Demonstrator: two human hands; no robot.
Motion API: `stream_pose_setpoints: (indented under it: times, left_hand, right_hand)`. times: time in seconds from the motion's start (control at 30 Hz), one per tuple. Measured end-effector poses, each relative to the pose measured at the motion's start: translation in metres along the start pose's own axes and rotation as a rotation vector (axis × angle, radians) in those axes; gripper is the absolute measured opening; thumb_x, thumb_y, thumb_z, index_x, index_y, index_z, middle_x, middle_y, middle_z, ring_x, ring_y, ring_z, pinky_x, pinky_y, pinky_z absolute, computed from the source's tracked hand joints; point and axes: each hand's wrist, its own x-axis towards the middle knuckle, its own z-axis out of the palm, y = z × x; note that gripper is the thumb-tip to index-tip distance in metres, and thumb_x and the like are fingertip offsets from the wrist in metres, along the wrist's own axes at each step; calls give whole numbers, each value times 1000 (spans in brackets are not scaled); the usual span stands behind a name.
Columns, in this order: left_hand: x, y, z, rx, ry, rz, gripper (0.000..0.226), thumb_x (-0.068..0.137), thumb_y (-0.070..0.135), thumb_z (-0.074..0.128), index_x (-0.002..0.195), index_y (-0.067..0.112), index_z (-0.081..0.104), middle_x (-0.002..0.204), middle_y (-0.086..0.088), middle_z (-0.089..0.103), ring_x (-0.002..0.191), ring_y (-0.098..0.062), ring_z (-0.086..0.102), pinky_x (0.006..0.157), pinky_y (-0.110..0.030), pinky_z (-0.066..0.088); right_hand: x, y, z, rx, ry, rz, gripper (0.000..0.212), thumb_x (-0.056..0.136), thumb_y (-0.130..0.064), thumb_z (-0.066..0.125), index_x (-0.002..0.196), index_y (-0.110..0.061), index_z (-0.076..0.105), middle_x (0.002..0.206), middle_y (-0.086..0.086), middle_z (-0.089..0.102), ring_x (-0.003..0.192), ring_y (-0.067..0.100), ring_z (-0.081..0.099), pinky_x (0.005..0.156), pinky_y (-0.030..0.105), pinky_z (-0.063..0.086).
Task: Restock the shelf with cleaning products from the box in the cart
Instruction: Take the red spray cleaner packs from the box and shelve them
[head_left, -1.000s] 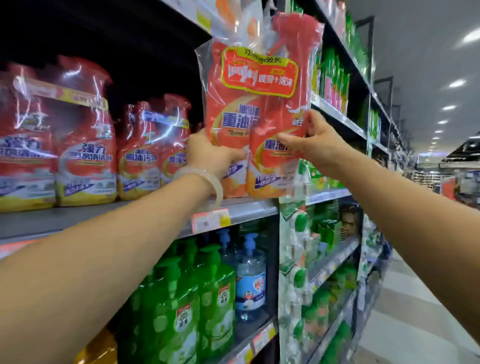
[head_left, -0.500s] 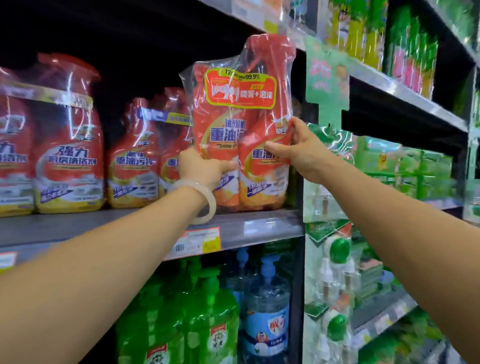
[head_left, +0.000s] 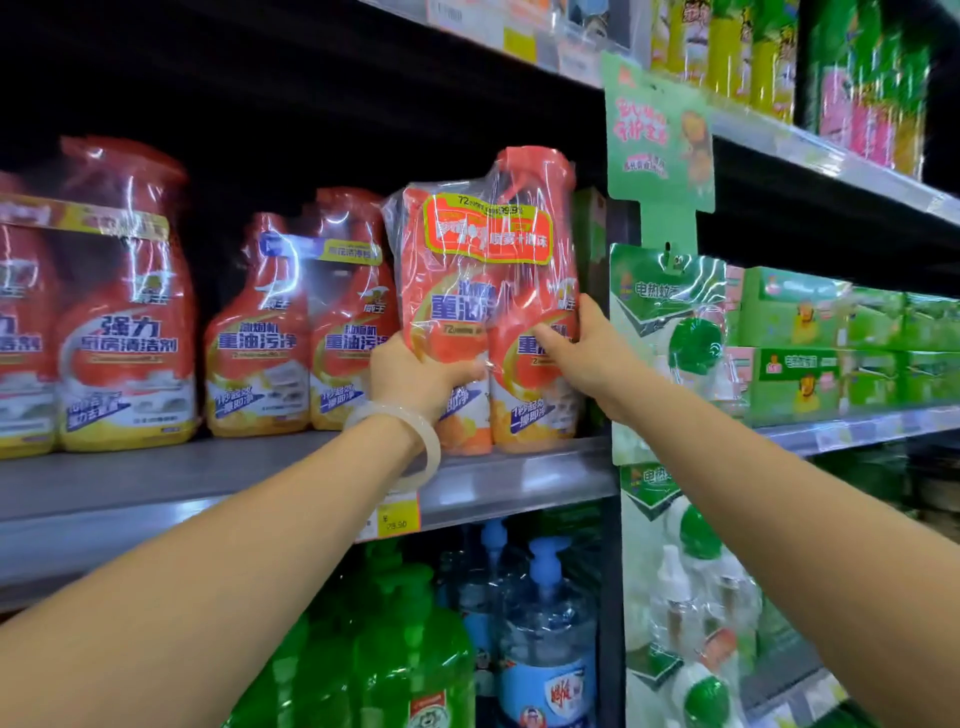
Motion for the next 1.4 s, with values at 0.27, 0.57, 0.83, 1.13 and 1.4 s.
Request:
stream_pose_setpoints:
  times: [0.27, 0.57, 0.83, 1.13, 1.4]
  left_hand:
    - [1, 0, 11, 88, -145, 71, 46, 71, 37, 80, 84, -5, 66, 67, -18, 60, 57, -29, 61, 63, -42, 56]
    - [6, 0, 17, 355, -310, 240, 54, 82, 56, 58, 74, 2, 64, 64, -17, 59, 57, -27, 55, 70, -46, 51]
    - [19, -5, -14, 313, -403, 56, 55, 68, 35, 83, 112, 13, 59, 108, -6, 69, 99, -25, 67, 87, -47, 55]
    - [18, -7, -8, 327, -353, 95, 24, 78, 17, 76, 92, 0, 68, 91, -13, 73, 89, -29, 69, 84, -48, 55]
    - [12, -5, -14, 386, -366, 50, 43, 78, 31, 76, 108, 3, 64, 105, -12, 70, 97, -28, 66, 89, -45, 53]
  right_hand:
    - [-27, 13, 24, -238, 130, 43, 108, 83, -37, 68, 150, -10, -12, 156, 17, 5, 144, 33, 14, 117, 48, 21]
    - [-30, 20, 27, -217, 277, 75, 84, 94, -32, 53, 151, -16, -6, 156, 13, 9, 144, 32, 12, 116, 44, 16]
    - [-35, 32, 23, -172, 338, 43, 88, 82, -41, 66, 149, -11, 17, 146, 13, 34, 135, 32, 34, 110, 50, 32]
    - [-35, 35, 34, -265, 364, -22, 71, 88, -30, 60, 145, -11, 24, 145, 14, 35, 134, 29, 35, 108, 49, 35]
    - [-39, 31, 33, -271, 368, -46, 68, 89, -26, 61, 144, -8, 26, 142, 14, 38, 130, 27, 36, 108, 44, 35]
